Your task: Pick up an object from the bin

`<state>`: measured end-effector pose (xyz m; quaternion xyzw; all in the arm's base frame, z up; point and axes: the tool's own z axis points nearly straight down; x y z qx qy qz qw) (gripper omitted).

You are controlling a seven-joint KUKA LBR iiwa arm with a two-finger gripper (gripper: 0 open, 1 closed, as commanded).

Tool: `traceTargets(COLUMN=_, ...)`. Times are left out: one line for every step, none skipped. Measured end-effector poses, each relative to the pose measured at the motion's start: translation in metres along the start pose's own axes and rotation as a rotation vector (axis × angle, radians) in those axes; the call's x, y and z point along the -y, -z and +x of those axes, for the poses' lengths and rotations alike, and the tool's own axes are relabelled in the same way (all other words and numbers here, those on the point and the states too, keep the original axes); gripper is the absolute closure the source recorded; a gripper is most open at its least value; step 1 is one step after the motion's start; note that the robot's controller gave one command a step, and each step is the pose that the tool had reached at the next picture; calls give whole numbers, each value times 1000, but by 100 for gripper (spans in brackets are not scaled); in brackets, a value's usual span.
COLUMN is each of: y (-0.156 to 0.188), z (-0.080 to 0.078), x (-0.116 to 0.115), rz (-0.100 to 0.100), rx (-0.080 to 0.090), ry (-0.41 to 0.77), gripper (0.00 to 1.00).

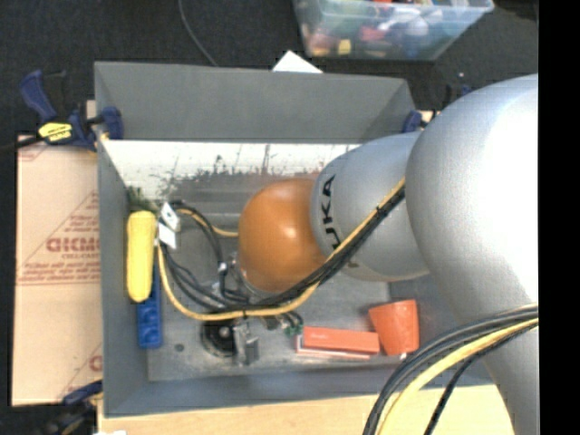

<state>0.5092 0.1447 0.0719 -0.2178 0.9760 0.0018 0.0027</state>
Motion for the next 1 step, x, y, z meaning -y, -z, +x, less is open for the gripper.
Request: traceTargets(y=14, z=3, x=0, rz=-1, rx=-9, ry=-2, gripper=100)
